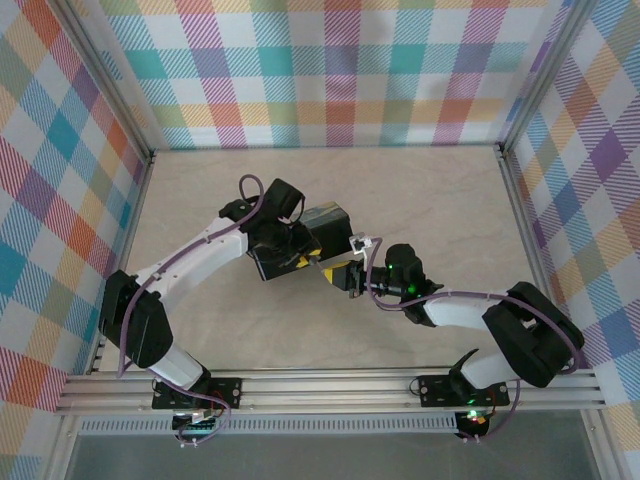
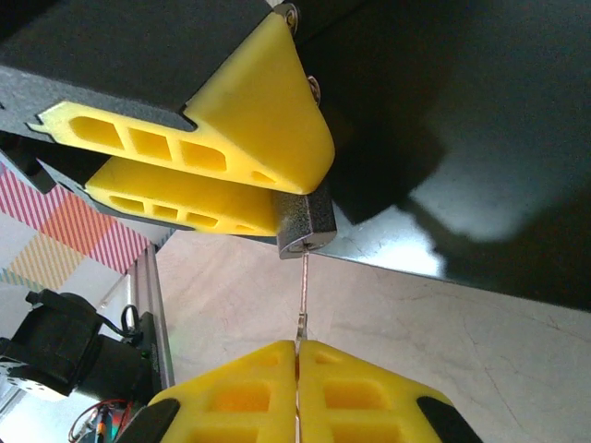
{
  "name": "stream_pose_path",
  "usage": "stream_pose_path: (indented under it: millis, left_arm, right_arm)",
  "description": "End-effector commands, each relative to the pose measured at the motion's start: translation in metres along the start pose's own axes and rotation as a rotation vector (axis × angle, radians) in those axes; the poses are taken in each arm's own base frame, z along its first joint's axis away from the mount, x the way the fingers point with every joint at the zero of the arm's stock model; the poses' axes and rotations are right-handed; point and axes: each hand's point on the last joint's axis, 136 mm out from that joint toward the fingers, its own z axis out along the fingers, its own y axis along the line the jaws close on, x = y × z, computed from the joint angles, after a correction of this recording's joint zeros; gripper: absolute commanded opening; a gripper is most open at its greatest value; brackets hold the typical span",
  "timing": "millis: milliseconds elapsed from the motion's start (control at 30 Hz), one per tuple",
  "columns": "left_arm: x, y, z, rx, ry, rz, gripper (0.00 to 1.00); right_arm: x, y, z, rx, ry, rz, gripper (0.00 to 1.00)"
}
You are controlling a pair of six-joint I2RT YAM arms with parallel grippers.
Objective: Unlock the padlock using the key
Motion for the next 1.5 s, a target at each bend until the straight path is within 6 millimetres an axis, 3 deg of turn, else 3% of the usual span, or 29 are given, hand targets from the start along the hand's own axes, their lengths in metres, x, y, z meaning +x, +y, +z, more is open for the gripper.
stream_pose_path:
  millis: [0,367,533,1033,1467]
  left_arm:
    - [0.015,-0.014,-0.017,0.087,0.058,0.043,0.11]
    - [0.009,-0.013,-0.020,0.086,0.071,0.055,0.11]
    - [0.000,-0.008,-0.025,0.061,0.049,0.062,0.11]
    - [-0.005,-0.011,-0.021,0.072,0.067,0.040,0.10]
    - [-0.022,0.001,-0.027,0.026,0.030,0.052,0.08]
  right_arm:
    - [-0.026,0.025,0.000,-0.080,-0.072,-0.138,0.08]
    - [-0.039,0.026,0.013,-0.106,-0.080,-0.168,0.08]
    - [-0.047,0.015,0.012,-0.073,-0.080,-0.152,0.07]
    - [-0.057,0.009,0.035,-0.124,-0.073,-0.134,0.07]
    - [-0.058,-0.002,0.026,-0.114,-0.099,-0.096,0.06]
